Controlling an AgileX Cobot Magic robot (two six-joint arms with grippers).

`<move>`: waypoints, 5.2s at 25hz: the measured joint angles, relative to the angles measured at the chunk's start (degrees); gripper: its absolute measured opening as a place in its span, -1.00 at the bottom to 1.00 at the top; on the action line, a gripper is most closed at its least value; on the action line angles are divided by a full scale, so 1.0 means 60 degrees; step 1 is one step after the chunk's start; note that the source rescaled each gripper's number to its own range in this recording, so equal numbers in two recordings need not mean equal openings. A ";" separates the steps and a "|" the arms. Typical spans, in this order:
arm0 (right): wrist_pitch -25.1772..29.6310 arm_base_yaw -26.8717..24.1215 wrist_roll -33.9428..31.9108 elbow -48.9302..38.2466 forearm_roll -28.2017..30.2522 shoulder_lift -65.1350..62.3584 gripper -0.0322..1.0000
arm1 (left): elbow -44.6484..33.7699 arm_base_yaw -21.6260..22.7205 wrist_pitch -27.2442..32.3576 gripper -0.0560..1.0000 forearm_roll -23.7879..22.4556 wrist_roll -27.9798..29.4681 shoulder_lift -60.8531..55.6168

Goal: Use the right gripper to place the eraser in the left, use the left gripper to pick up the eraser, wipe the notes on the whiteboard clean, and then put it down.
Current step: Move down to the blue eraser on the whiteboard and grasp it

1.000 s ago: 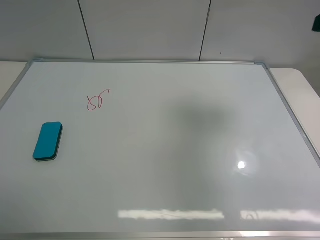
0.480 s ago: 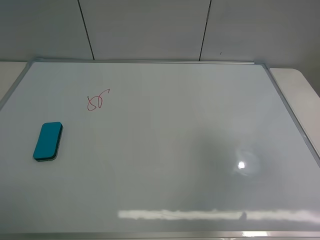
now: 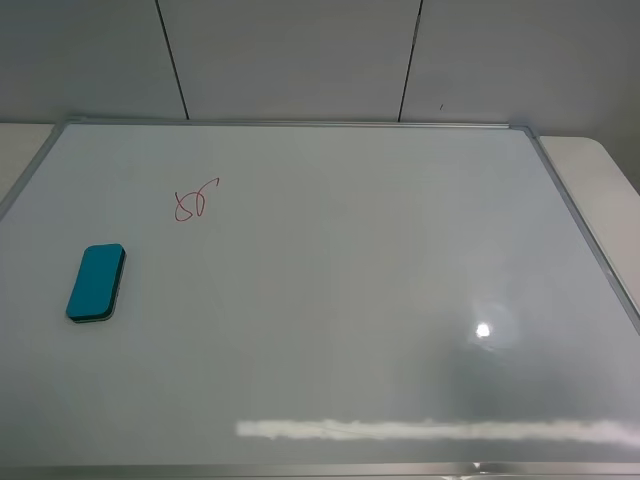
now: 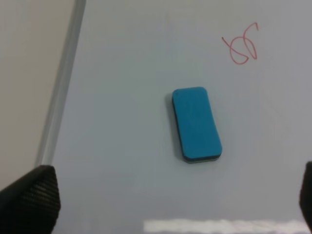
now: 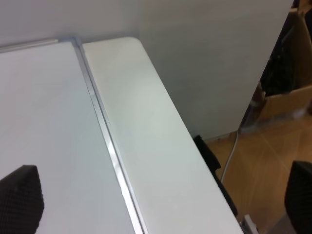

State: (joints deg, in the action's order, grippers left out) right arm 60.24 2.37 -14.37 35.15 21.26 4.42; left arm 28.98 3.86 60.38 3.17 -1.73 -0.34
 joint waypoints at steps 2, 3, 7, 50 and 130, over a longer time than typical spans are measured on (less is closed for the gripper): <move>0.0000 0.0000 0.0268 -0.0425 -0.0205 -0.0433 1.00 | 0.0000 0.0000 0.0000 1.00 0.0000 0.0000 0.0000; 0.0000 0.0000 0.0391 -0.0642 -0.0338 -0.0592 1.00 | 0.0000 0.0000 0.0000 1.00 0.0000 0.0000 0.0000; 0.0066 -0.0010 0.0855 -0.1042 -0.1002 -0.0756 1.00 | 0.0000 0.0000 0.0000 1.00 0.0000 0.0000 0.0000; 0.0066 -0.1017 0.2275 -0.1069 -0.2980 -0.0756 1.00 | 0.0000 0.0000 0.0000 1.00 0.0000 0.0000 0.0000; 0.0066 -0.1017 0.2275 -0.1069 -0.2980 -0.0756 1.00 | 0.3551 -0.1759 -0.1195 1.00 -0.0239 0.1333 1.2169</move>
State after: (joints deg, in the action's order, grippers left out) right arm 60.64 -3.74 -0.73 28.74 3.37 -0.12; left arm 50.28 -6.69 53.21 1.74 6.27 72.68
